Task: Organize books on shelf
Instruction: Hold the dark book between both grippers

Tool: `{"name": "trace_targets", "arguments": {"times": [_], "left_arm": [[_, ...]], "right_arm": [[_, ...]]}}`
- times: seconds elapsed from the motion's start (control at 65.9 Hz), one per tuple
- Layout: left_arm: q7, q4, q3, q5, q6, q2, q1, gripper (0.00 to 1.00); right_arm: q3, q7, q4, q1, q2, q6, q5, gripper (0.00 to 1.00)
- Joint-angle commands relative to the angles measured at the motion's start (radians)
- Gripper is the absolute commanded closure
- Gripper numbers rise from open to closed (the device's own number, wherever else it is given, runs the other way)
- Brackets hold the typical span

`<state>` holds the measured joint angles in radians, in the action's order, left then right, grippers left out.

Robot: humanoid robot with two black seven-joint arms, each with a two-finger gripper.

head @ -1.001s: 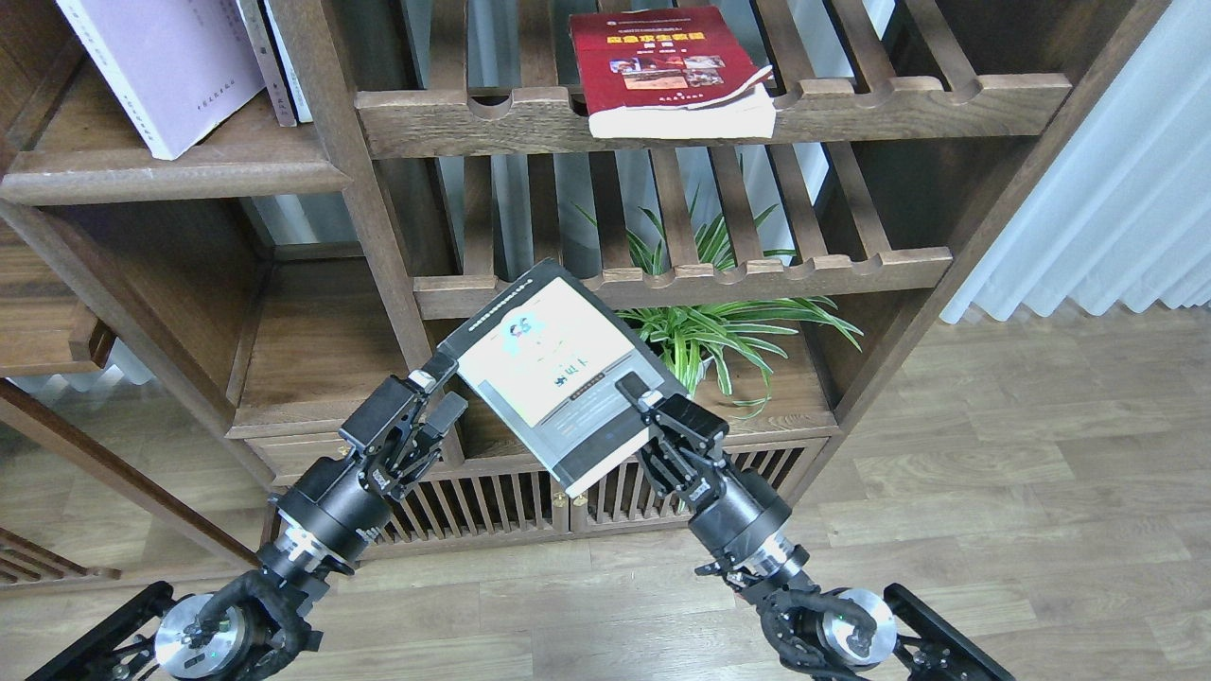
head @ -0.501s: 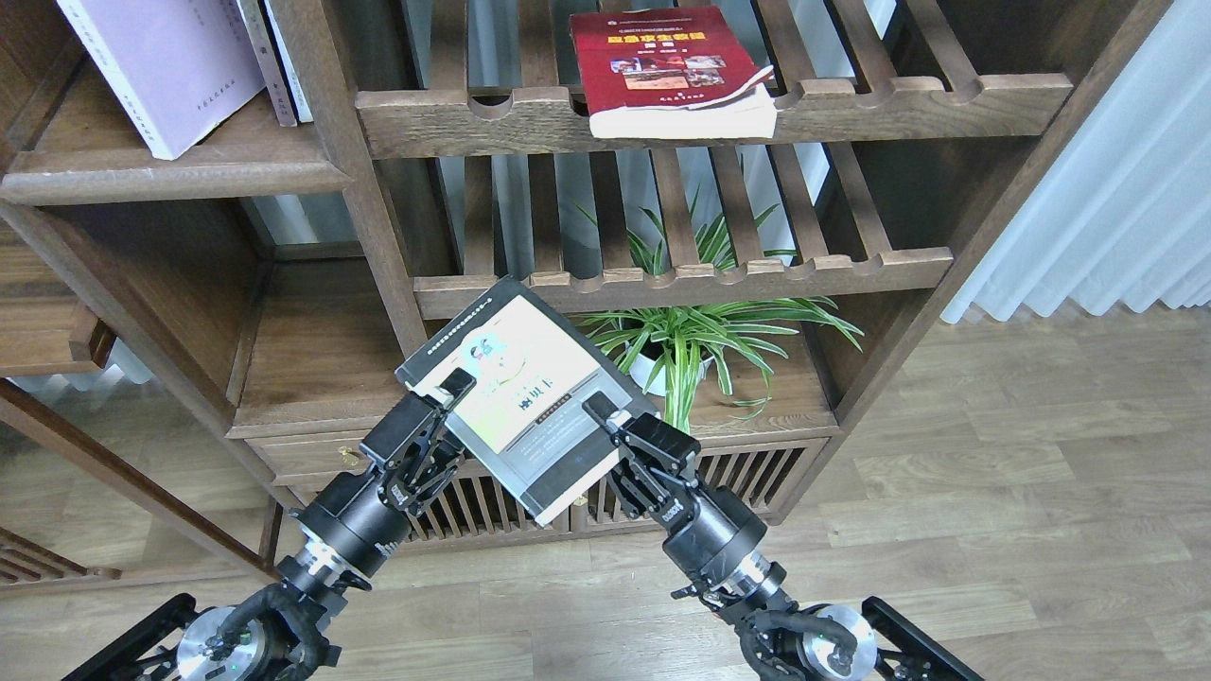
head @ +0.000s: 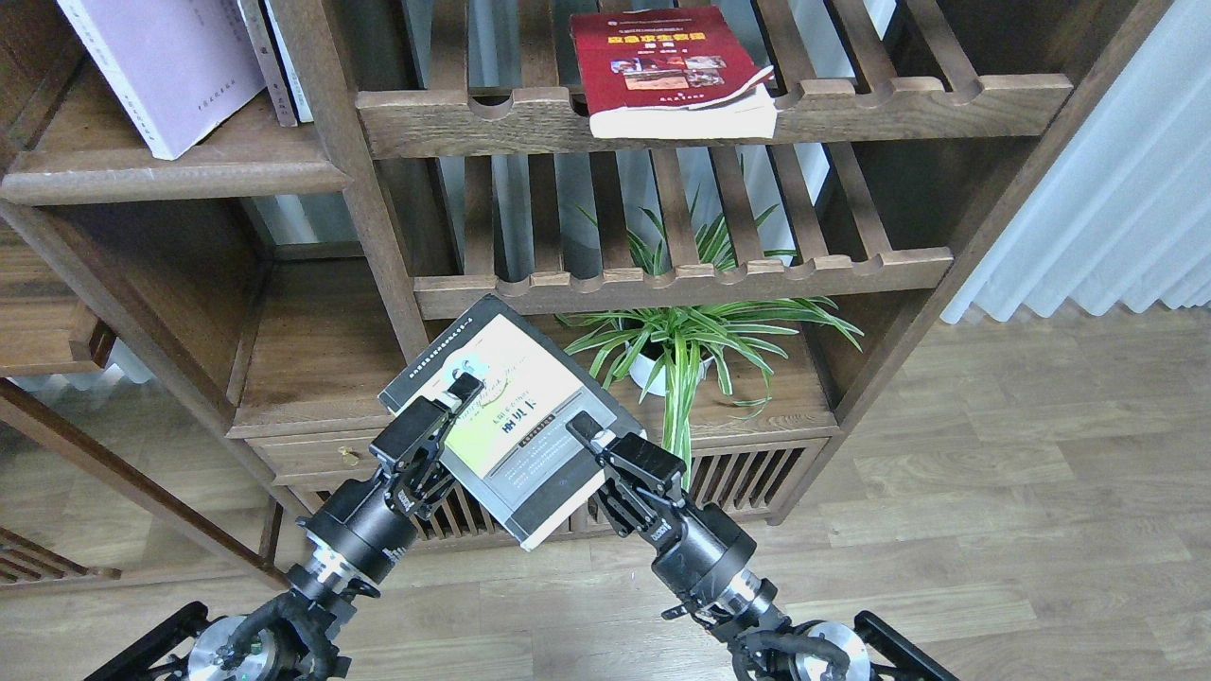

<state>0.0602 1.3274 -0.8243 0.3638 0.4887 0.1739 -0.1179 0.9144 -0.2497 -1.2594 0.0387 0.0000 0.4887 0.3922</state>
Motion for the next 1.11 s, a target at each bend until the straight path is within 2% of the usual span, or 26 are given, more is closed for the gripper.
{"name": "trace_targets", "arguments": {"times": [0.0,0.137,0.197,0.243,0.319,0.394,0.47,0.622,0.758,1.092], "left_arm": [[0.000,0.001,0.022,0.000,0.000,-0.010,0.000,0.90],[0.000,0.001,0.025,0.000,0.000,-0.010,-0.003,0.92],[0.000,0.001,0.025,0.000,0.000,-0.008,-0.003,0.92],[-0.002,0.001,0.020,0.000,0.000,-0.007,-0.003,0.92],[-0.002,0.001,0.016,0.000,0.000,-0.002,-0.002,0.92],[-0.002,0.001,0.014,0.000,0.000,-0.001,-0.002,0.92],[-0.002,0.001,0.013,0.000,0.000,0.001,-0.003,0.92],[-0.002,0.001,0.010,0.000,0.000,0.004,0.000,0.92],[0.000,0.003,0.010,-0.002,0.000,0.006,0.000,0.94],[0.010,0.041,0.001,-0.026,0.000,0.064,-0.006,0.96]], "right_arm": [[0.000,0.000,0.000,0.000,0.000,0.000,-0.001,0.95],[0.000,0.001,0.000,0.001,0.000,0.000,-0.001,0.94],[0.001,0.003,-0.002,0.001,0.000,0.000,-0.001,0.89],[0.001,0.003,-0.003,0.001,0.000,0.000,-0.001,0.82],[0.001,0.004,-0.003,0.000,0.000,0.000,-0.001,0.62],[0.001,0.004,-0.002,0.000,0.000,0.000,-0.001,0.51],[0.003,0.010,-0.002,0.000,0.000,0.000,-0.006,0.28],[0.018,0.017,-0.002,0.000,0.000,0.000,-0.009,0.12],[0.037,0.021,0.000,0.000,0.000,0.000,-0.010,0.09],[0.116,0.112,0.002,-0.002,0.000,-0.035,-0.012,0.07]]}}
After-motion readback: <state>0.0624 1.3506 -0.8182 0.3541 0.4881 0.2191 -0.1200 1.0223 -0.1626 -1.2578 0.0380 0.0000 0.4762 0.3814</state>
